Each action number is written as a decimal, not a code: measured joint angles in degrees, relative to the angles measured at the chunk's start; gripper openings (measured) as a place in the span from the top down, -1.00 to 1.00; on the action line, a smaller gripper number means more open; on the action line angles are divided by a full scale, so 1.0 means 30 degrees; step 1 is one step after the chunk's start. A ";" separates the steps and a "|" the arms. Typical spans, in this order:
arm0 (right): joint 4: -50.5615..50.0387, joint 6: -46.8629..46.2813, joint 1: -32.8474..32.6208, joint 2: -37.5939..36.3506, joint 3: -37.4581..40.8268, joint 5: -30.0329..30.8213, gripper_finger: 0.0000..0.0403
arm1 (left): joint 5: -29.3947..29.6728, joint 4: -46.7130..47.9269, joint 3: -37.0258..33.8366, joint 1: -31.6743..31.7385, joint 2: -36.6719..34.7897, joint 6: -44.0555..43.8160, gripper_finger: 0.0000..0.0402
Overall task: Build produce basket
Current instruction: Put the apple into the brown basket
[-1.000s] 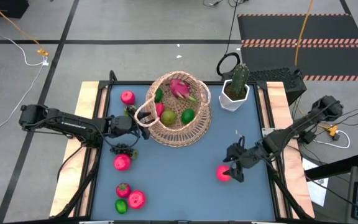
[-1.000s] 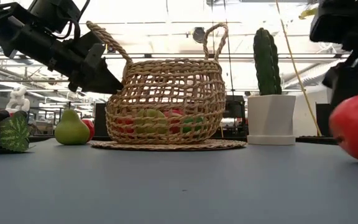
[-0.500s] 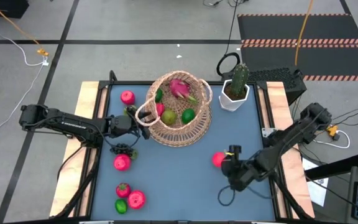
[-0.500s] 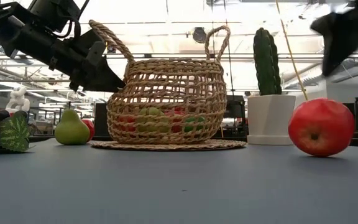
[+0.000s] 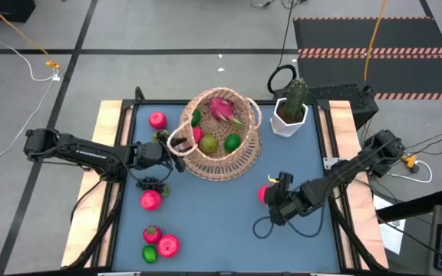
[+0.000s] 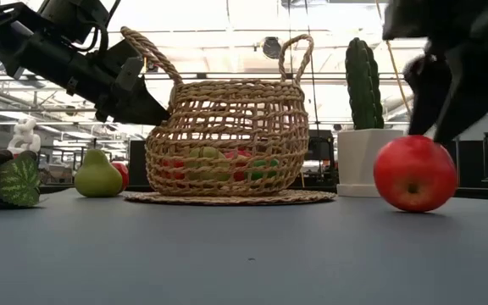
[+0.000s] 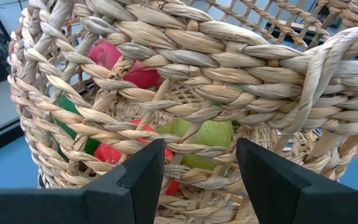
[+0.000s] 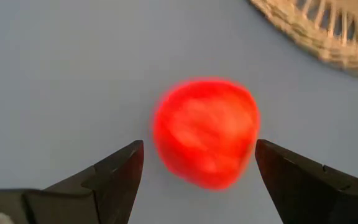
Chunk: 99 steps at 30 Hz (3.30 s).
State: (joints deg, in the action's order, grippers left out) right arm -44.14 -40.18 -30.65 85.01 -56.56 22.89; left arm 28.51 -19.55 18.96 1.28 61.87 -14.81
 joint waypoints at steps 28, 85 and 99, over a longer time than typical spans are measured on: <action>0.6640 0.5529 0.2620 -0.0159 0.3491 0.3011 0.08 | -0.0086 -0.0692 0.0000 0.0312 0.0000 -0.0058 -0.02; 3.1070 1.1177 0.7417 0.9309 0.2787 -0.6321 -0.91 | 0.0016 -0.0175 0.0000 0.0311 -0.0015 -0.0373 -0.02; 2.4274 1.0332 0.7546 1.0161 -0.0171 -0.5672 -0.70 | 0.0053 -0.0044 0.0007 0.0312 -0.0015 -0.0263 -0.02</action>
State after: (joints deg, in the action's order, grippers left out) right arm 28.68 -9.18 -8.01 115.49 -57.07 5.88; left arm 28.67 -19.68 18.98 2.22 61.82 -15.59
